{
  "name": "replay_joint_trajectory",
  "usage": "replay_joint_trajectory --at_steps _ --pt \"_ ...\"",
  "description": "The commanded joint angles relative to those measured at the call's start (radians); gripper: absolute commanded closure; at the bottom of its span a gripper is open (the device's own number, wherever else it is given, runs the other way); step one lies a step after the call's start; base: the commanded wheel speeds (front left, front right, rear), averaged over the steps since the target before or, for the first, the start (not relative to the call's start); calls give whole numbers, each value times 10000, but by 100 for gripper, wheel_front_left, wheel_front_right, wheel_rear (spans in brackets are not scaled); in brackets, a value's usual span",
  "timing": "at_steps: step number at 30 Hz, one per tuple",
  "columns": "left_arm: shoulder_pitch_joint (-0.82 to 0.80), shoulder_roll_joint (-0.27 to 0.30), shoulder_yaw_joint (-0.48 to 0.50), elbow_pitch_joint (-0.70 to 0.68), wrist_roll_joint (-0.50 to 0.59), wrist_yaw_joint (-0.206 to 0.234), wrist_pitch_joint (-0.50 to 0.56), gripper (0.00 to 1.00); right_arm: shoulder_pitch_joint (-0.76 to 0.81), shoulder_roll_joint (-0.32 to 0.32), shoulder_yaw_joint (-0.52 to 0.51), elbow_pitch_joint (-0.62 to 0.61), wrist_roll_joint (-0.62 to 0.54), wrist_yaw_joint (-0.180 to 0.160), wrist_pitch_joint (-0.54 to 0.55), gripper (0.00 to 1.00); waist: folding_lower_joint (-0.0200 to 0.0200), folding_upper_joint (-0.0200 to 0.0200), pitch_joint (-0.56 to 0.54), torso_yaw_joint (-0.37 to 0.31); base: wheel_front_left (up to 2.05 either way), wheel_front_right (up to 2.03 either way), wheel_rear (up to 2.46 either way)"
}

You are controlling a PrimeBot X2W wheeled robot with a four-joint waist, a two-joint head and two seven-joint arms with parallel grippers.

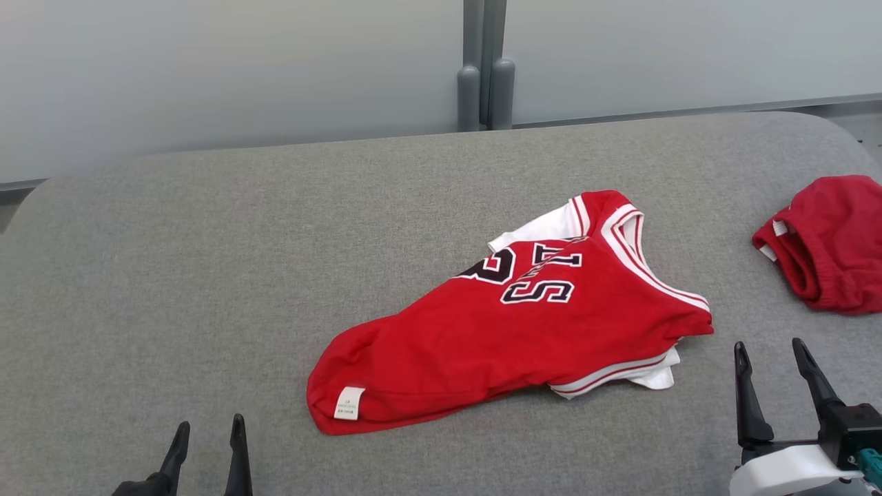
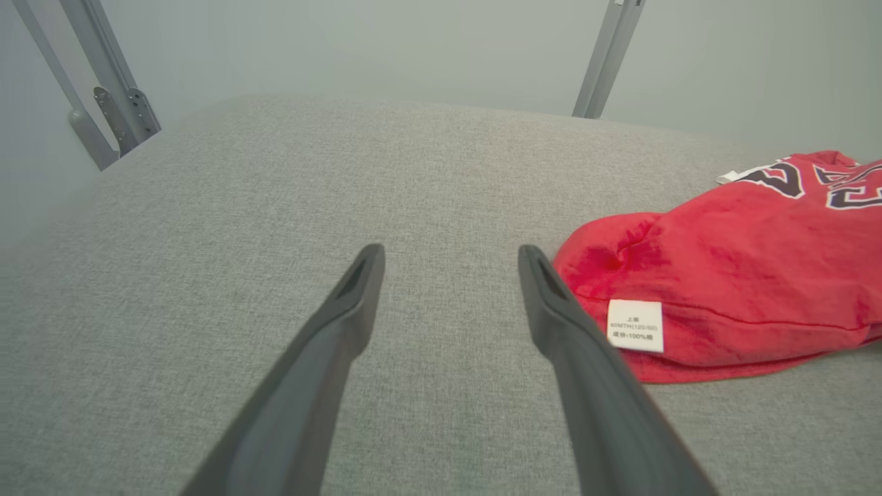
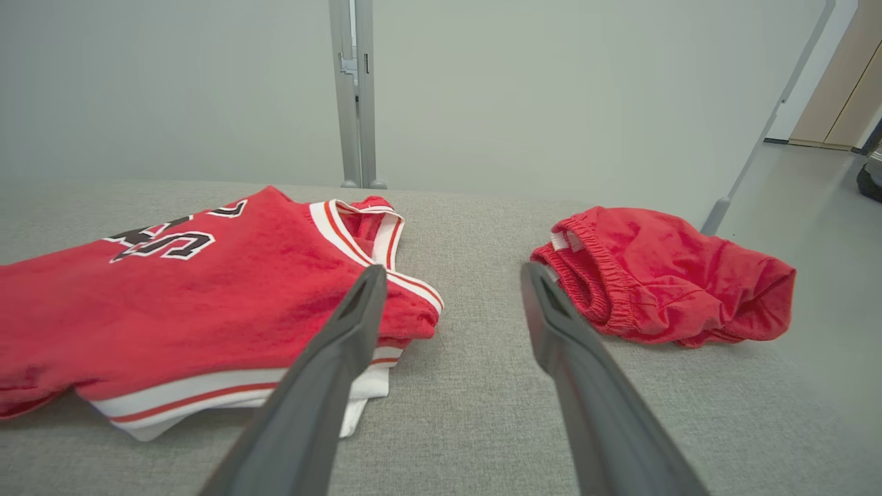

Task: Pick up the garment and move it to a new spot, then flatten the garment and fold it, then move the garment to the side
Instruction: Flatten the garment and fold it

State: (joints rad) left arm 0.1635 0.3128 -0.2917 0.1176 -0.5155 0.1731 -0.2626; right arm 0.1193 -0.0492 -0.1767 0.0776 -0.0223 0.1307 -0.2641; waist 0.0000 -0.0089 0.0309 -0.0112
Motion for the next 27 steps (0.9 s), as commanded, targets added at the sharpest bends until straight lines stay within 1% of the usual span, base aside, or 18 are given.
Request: replay_joint_trajectory --at_steps 1,7,14,19,21,23,26,27 --pt "92 -61 82 75 110 -100 -27 0 21 -27 37 51 -76 1 -3 0 0 89 -81 91 0 0 0" --pt "64 -379 429 239 514 -480 -28 0 87 -27 134 180 -36 1 -3 0 0 89 -103 190 0 0 0" --pt "165 -670 758 350 850 -765 -28 0 98 -27 250 279 -52 1 -3 0 0 89 -110 224 0 0 0" --pt "81 -871 796 360 1051 -876 -28 0 37 -24 421 440 -98 1 -3 0 0 89 -26 253 0 0 0" --pt "-15 -985 676 477 966 -1014 16 0 -73 -24 589 629 -128 1 -1 0 0 89 37 288 0 0 0" --pt "-269 -970 489 580 983 -1125 290 0 -213 -55 760 984 -253 1 8 0 0 89 150 314 0 0 0" --pt "-687 -963 187 634 1069 -1181 945 0 -716 -462 1147 1531 -281 -1 454 0 0 89 395 309 0 0 0" --pt "-829 -971 145 602 1081 -1124 1149 0 -891 -607 1310 1682 -243 -1 653 0 0 89 467 301 0 0 0"
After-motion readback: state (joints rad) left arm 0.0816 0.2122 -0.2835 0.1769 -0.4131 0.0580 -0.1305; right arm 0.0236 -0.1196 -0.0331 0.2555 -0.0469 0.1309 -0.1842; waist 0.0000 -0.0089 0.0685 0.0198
